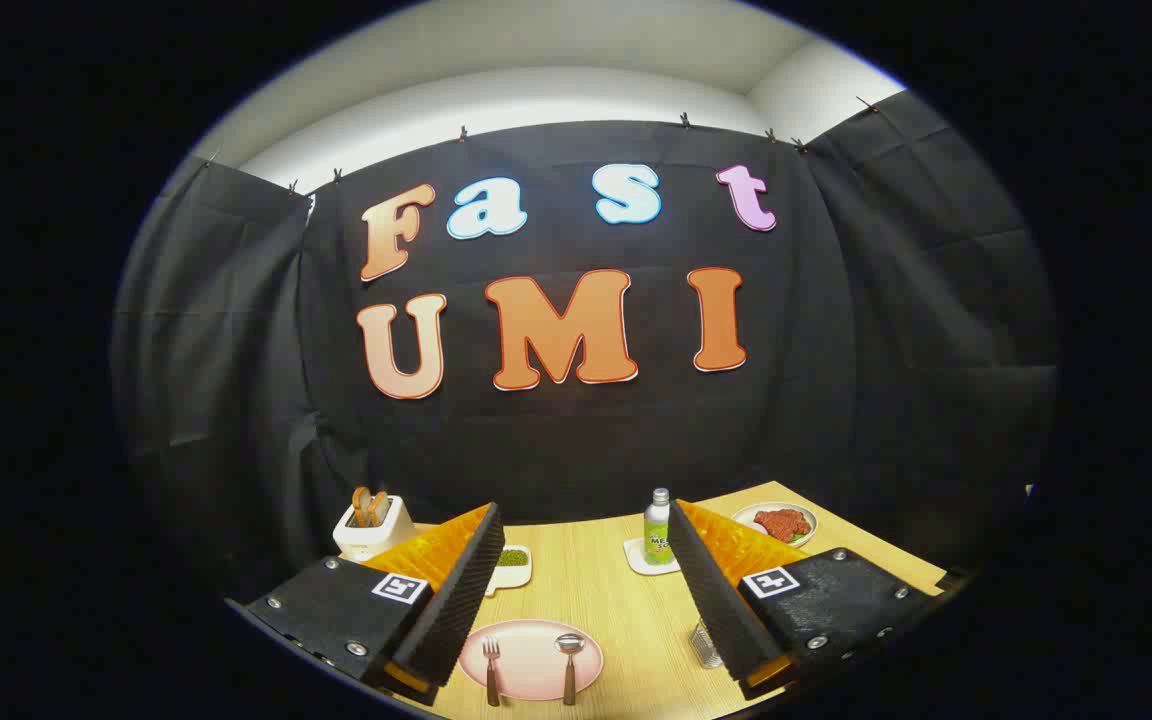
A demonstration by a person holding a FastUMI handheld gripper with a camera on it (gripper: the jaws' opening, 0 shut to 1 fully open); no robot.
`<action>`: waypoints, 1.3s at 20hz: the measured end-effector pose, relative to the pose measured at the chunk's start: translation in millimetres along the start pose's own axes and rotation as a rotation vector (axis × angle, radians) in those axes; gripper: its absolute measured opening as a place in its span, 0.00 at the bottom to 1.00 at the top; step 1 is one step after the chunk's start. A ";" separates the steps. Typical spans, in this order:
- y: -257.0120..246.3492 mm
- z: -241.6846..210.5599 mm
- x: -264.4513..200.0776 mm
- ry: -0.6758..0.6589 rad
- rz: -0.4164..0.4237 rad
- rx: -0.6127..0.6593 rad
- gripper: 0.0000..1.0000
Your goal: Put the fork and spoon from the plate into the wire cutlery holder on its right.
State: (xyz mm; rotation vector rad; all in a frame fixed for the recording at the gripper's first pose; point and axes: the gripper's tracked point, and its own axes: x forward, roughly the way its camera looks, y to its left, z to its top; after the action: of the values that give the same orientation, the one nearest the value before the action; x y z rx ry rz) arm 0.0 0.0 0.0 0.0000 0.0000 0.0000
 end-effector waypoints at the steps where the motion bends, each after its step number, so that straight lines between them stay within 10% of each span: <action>1: -0.8 -0.6 -1.5 -0.002 0.003 -0.005 0.98; 26: 11.4 -41.7 15.1 0.033 0.068 -0.111 0.98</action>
State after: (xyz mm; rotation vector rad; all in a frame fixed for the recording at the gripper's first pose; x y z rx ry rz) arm 15.1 11.4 -41.7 -0.1109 0.0329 0.0680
